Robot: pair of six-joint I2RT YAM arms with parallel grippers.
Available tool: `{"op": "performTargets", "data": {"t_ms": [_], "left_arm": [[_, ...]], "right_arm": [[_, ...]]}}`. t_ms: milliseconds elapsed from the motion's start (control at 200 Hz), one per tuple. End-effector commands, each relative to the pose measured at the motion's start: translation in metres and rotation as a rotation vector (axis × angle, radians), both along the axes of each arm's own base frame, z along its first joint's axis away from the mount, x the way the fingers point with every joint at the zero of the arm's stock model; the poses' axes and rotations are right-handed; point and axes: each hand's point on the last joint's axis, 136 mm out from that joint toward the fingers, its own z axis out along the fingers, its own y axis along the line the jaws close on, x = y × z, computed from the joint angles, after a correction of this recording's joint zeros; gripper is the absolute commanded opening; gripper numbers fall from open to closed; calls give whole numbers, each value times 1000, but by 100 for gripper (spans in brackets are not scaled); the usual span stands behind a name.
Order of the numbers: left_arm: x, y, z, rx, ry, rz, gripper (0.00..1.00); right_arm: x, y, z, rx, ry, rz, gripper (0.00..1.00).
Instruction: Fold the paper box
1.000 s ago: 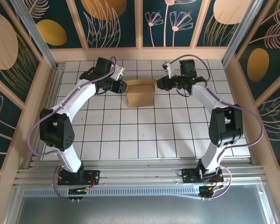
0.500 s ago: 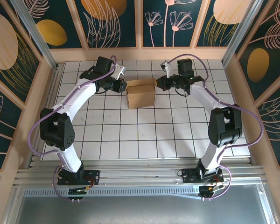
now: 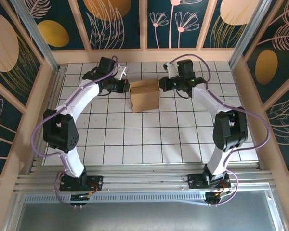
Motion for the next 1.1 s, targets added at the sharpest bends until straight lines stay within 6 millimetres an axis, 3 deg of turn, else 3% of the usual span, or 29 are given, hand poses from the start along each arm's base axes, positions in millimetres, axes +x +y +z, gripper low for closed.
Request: {"op": "performTargets", "data": {"t_ms": [0, 160, 491, 651, 1091], "left_arm": [[-3, -16, 0, -89, 75, 7, 0], [-2, -20, 13, -140, 71, 20, 0], [-2, -19, 14, -142, 76, 36, 0], [-2, -11, 12, -90, 54, 49, 0], [-6, -9, 18, -79, 18, 25, 0]], "right_arm": [[-7, 18, -3, 20, 57, -6, 0], [-8, 18, -6, 44, 93, -47, 0], [-18, 24, -18, 9, 74, -32, 0], [-18, 13, -19, -44, 19, -48, 0], [-36, 6, -31, -66, 5, -34, 0]]}}
